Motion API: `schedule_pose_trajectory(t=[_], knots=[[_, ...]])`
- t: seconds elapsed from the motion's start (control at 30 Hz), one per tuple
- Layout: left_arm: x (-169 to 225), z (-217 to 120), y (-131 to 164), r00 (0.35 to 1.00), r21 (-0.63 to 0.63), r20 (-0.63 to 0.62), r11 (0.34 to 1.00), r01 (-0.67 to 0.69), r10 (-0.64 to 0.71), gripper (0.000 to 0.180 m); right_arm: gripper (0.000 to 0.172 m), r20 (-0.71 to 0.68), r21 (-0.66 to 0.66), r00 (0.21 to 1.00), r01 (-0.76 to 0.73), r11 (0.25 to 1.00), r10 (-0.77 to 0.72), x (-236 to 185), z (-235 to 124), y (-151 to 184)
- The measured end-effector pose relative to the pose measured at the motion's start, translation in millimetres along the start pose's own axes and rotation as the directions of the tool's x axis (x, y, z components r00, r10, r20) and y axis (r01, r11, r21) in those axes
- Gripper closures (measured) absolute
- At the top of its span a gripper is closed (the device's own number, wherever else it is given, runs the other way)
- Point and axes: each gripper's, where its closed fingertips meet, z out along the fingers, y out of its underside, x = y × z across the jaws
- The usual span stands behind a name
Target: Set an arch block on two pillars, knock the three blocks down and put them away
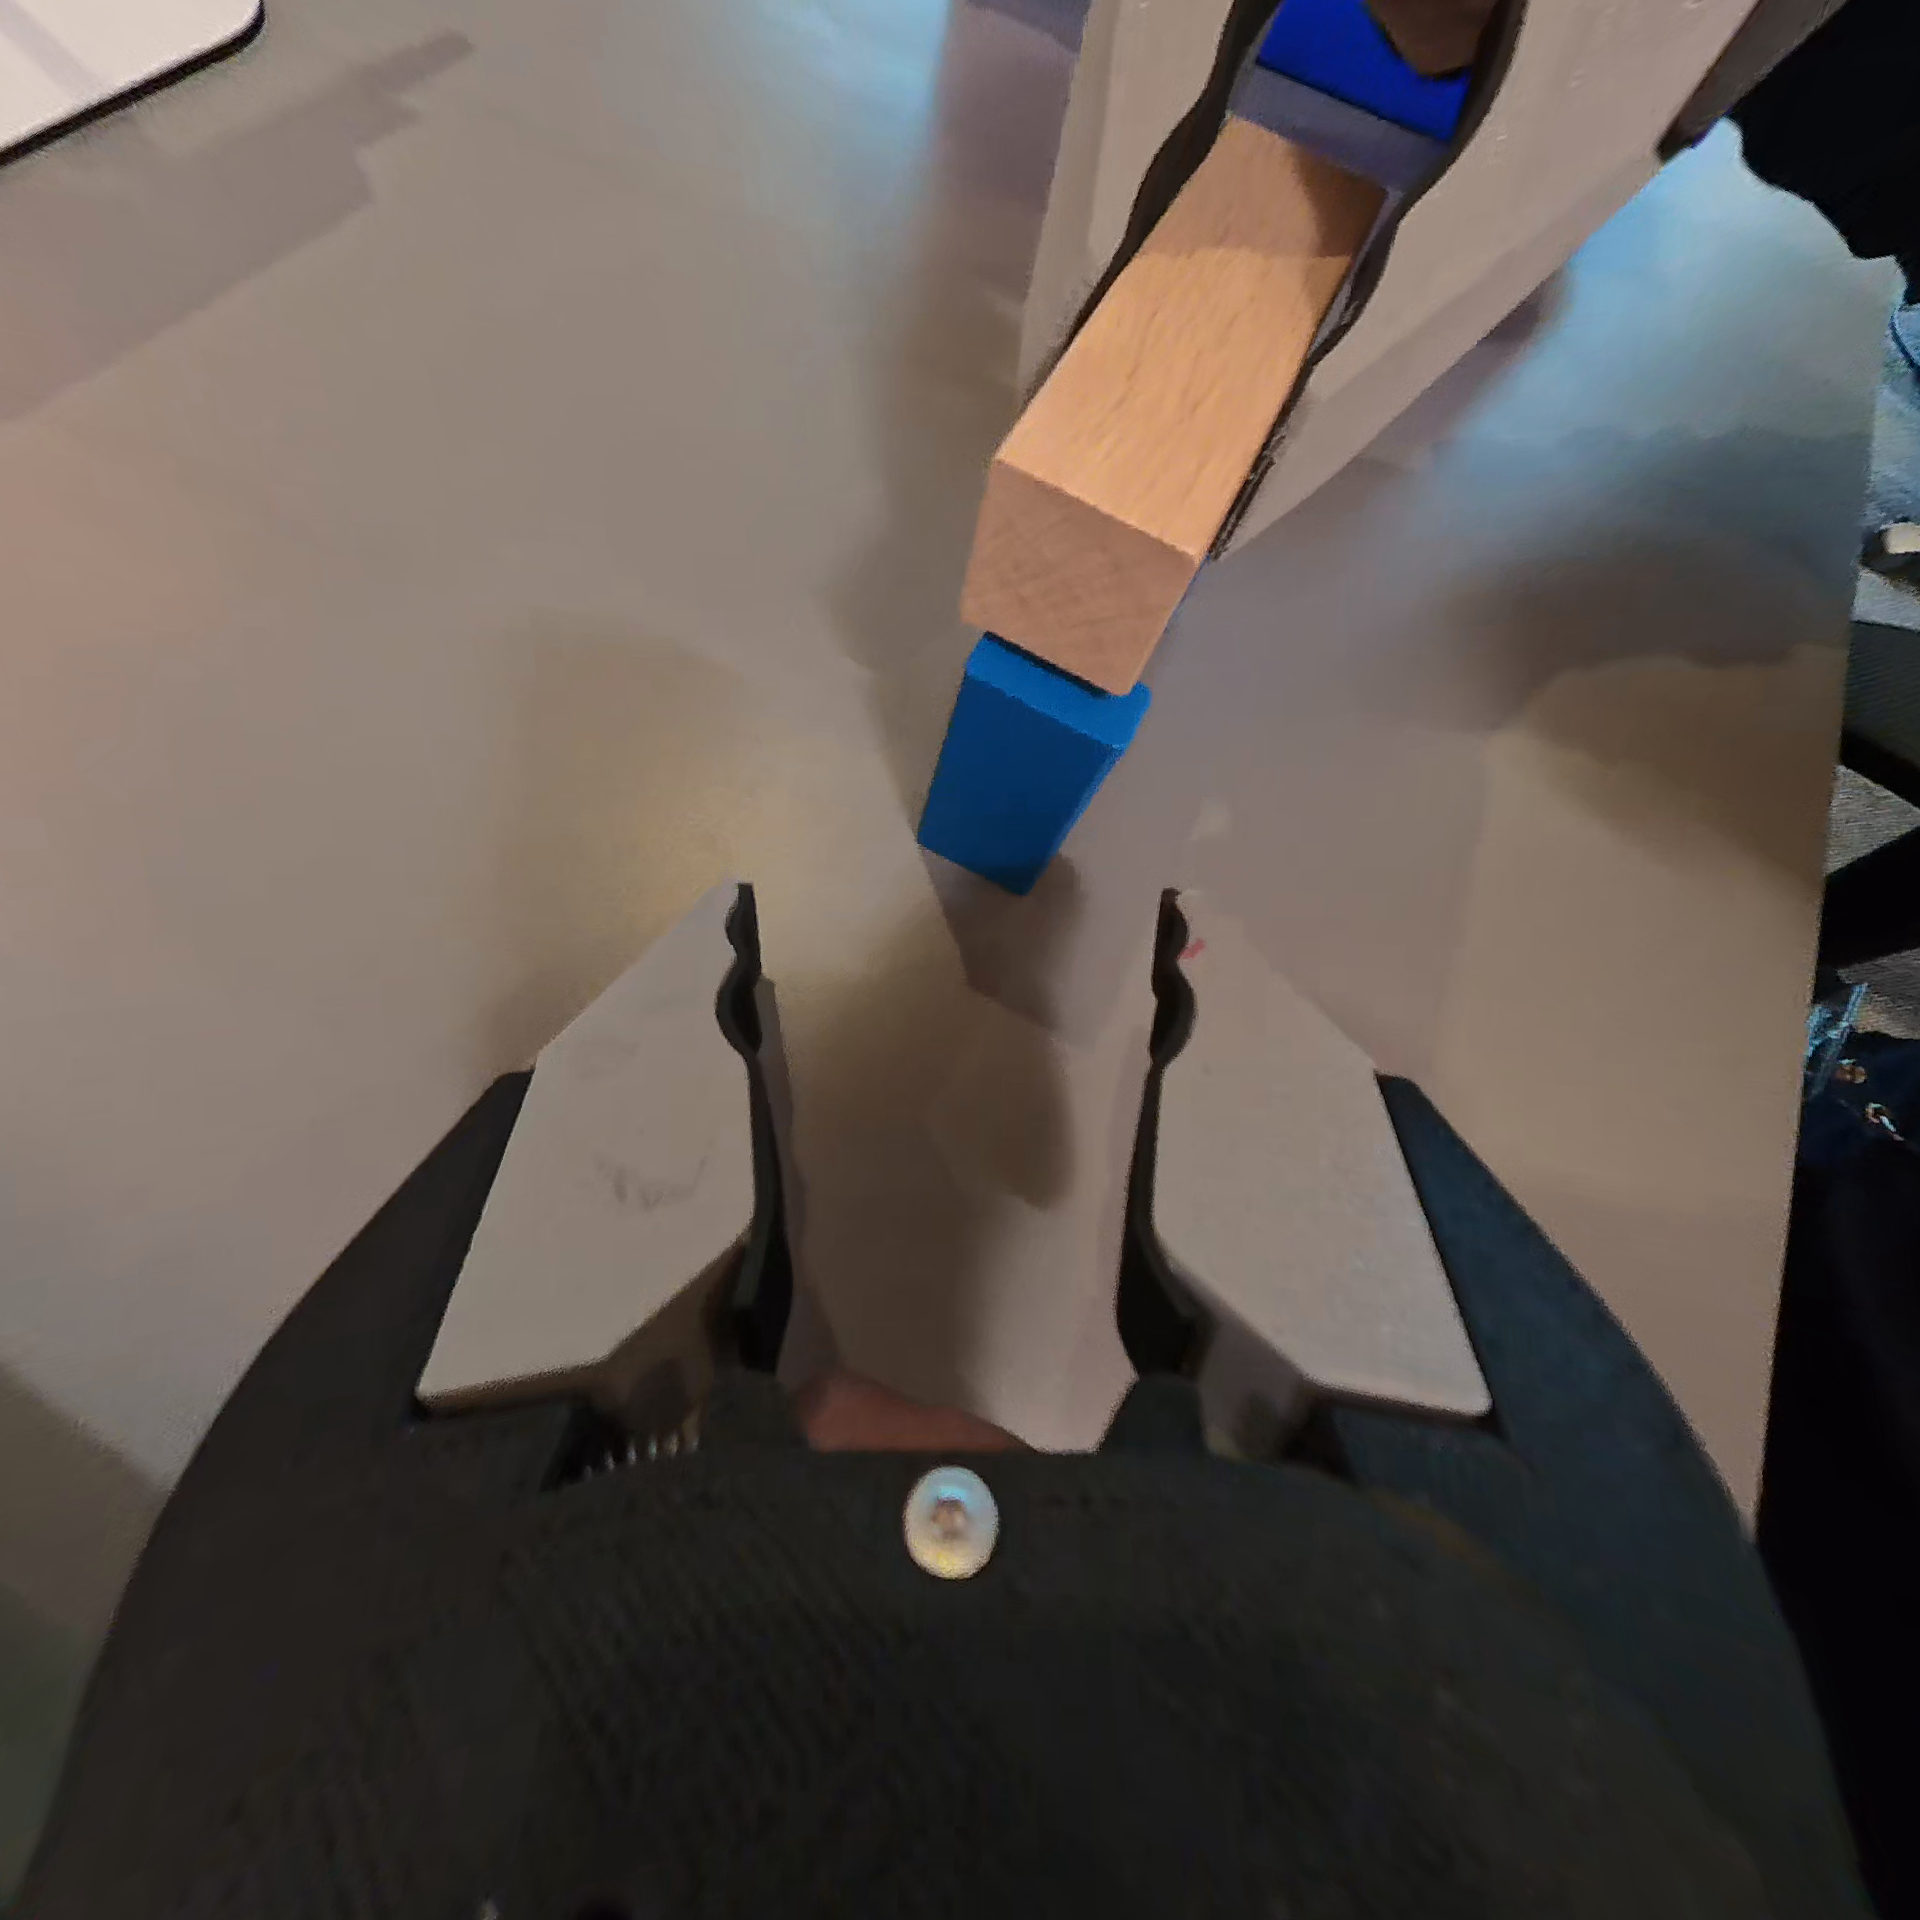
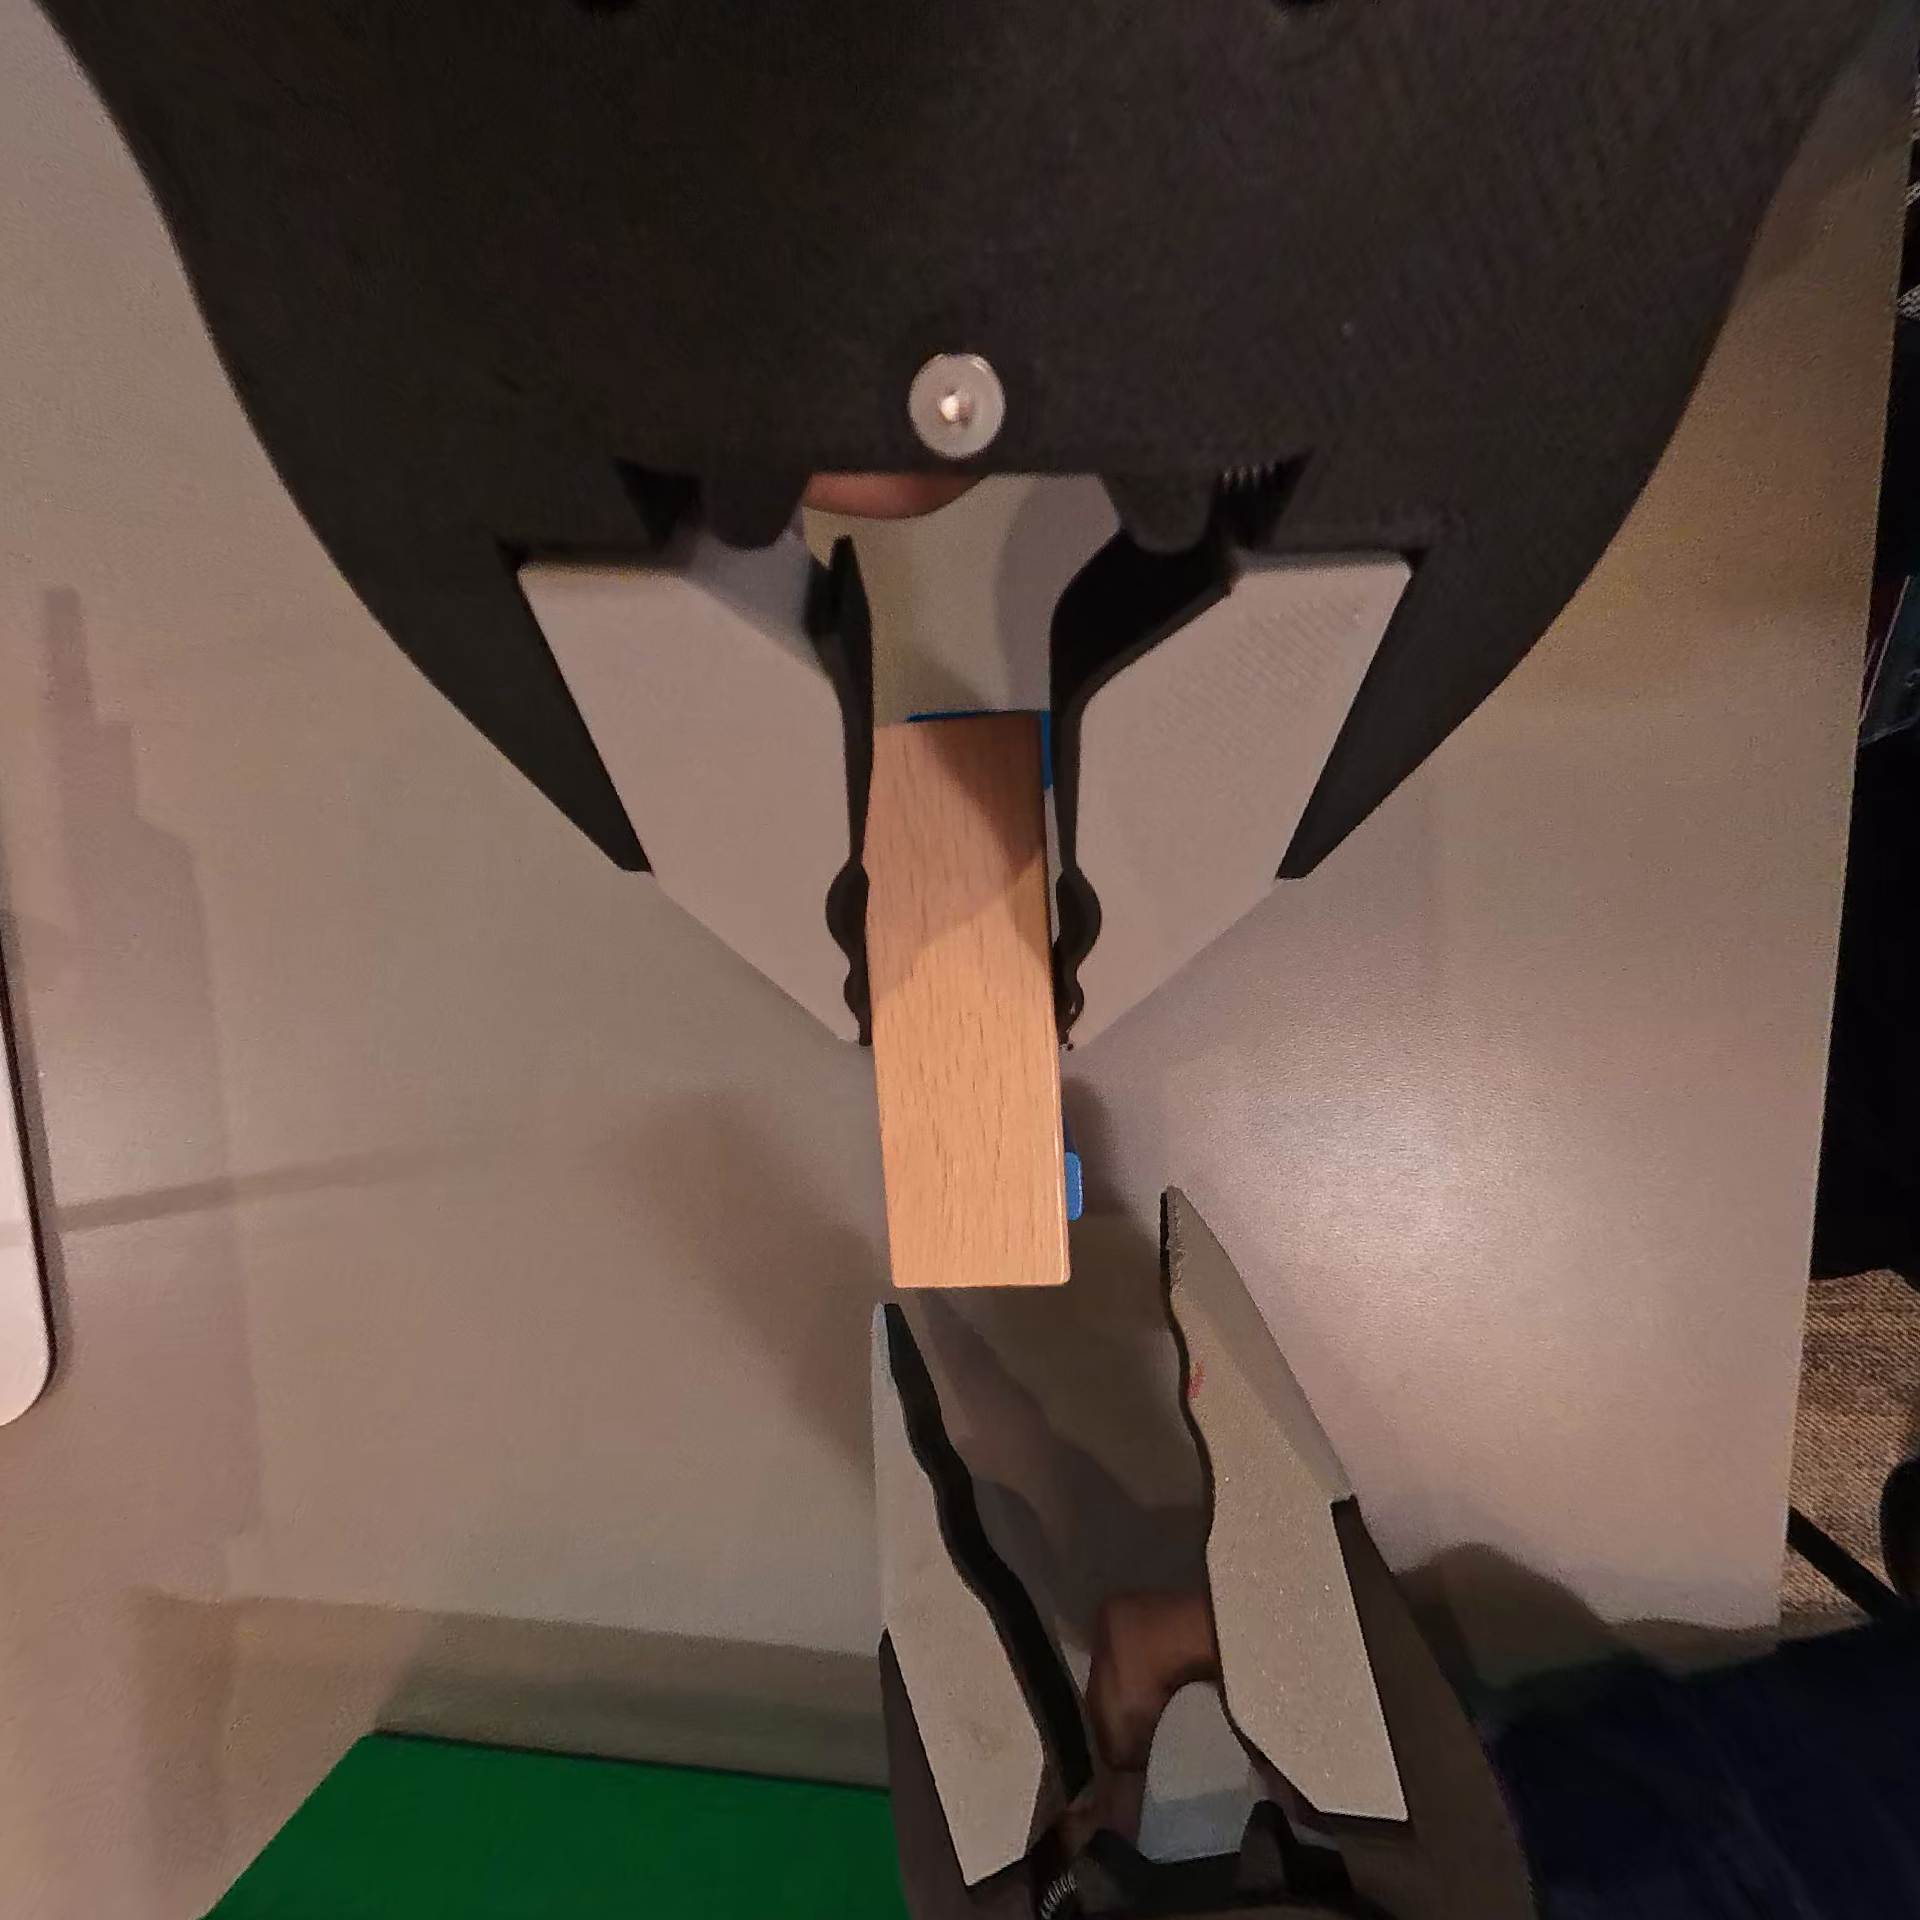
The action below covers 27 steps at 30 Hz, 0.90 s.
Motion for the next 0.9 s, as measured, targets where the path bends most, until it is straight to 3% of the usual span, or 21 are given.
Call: schedule_pose_trajectory(t=[0.27, 0.9], knots=[[-3, 6, 13, 1.000, -0.068, 0.008, 0.998, 0.009, -0.009, 0.106, 0.141, 0.001, -0.013, 1.000, 0.010, 1.000, -0.010, -2, 1, 0], [-4, 6, 13, 1.000, -0.068, 0.012, 0.998, 0.002, -0.001, 0.106, 0.141, 0.008, -0.012, 1.000, 0.010, 1.000, -0.010, -2, 4, 1]])
